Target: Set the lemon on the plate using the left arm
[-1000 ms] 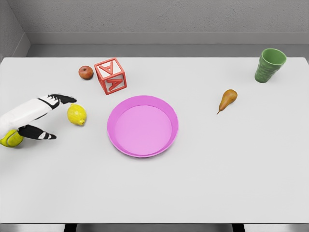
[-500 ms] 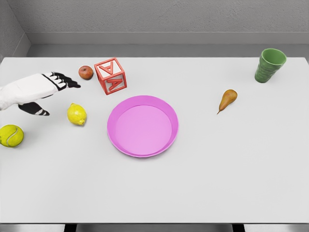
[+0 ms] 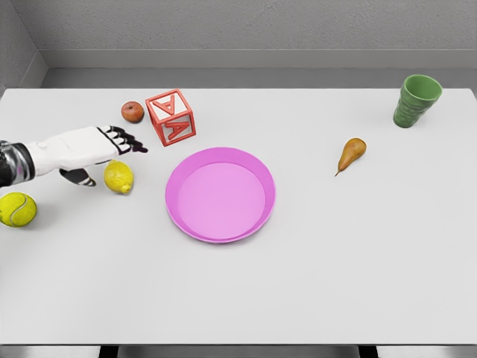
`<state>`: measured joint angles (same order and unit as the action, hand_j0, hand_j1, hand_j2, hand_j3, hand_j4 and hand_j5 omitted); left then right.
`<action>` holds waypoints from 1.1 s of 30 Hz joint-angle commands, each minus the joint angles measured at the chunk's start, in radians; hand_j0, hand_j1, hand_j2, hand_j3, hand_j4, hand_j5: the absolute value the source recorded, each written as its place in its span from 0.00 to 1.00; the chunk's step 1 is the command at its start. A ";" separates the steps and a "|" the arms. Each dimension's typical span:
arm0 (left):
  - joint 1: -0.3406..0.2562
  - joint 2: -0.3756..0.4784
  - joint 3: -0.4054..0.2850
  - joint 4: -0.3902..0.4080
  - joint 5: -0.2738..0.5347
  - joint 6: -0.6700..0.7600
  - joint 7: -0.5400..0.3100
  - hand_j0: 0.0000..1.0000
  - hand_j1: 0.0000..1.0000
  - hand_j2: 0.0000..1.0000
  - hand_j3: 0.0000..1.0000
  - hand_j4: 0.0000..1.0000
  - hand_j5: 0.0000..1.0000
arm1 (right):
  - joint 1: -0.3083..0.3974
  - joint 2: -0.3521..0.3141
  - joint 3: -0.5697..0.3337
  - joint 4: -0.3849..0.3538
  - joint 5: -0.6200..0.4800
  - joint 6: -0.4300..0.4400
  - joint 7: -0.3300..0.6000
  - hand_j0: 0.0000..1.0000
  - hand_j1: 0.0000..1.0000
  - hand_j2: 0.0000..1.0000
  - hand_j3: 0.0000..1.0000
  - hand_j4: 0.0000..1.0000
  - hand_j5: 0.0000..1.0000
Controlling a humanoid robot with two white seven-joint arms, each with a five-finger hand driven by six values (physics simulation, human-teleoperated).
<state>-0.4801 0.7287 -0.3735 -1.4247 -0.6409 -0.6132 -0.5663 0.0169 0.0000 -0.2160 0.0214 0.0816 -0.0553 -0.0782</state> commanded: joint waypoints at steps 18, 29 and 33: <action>-0.003 0.012 -0.065 0.001 -0.005 0.002 -0.015 0.95 0.95 0.95 0.95 0.95 0.95 | 0.000 0.000 0.000 0.000 0.000 0.000 0.000 1.00 1.00 1.00 1.00 1.00 1.00; -0.015 -0.002 -0.081 0.029 -0.026 0.002 -0.024 0.80 0.80 0.80 0.80 0.80 0.80 | 0.000 0.000 0.000 0.000 0.000 0.000 0.000 1.00 1.00 1.00 1.00 1.00 1.00; -0.015 -0.011 -0.084 0.027 -0.026 0.002 -0.024 0.80 0.80 0.80 0.80 0.80 0.80 | 0.000 0.000 0.000 0.000 0.000 0.000 0.000 1.00 1.00 1.00 1.00 1.00 1.00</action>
<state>-0.4970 0.7220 -0.4553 -1.3972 -0.6715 -0.6132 -0.5911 0.0169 0.0000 -0.2159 0.0214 0.0815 -0.0553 -0.0783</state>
